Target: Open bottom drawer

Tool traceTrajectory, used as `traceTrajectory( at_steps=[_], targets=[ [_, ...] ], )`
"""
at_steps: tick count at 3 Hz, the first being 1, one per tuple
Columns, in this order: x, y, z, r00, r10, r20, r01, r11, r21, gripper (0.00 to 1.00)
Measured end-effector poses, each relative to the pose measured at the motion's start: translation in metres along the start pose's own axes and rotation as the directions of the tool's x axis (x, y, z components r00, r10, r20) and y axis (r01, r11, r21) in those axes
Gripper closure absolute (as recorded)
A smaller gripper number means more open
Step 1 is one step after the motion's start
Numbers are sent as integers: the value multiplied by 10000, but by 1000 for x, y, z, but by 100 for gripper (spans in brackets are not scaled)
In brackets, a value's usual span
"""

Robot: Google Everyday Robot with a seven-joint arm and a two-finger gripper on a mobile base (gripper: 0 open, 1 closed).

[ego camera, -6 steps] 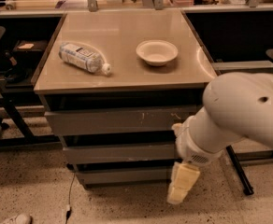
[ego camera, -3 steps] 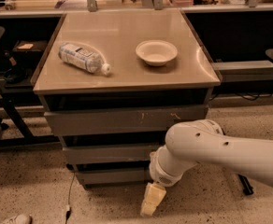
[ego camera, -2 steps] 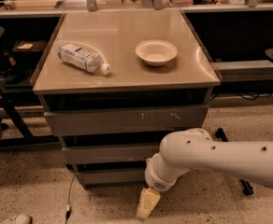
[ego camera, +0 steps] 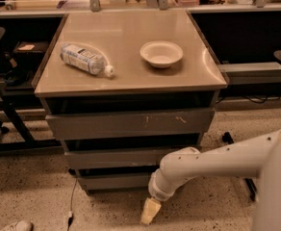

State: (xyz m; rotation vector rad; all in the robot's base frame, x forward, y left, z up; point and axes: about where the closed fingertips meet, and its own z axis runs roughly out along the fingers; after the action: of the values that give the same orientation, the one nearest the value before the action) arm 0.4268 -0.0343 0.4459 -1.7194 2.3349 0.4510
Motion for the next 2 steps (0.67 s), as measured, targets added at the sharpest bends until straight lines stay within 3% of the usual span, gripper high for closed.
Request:
traceTrajectory(
  at_steps=[1,2],
  targets=[
    [14,-27,40,9996,185,-225,-184,9998,54,0],
    [20,-26,47,9992,250,-297,-252,9997,-43,0]
  ],
)
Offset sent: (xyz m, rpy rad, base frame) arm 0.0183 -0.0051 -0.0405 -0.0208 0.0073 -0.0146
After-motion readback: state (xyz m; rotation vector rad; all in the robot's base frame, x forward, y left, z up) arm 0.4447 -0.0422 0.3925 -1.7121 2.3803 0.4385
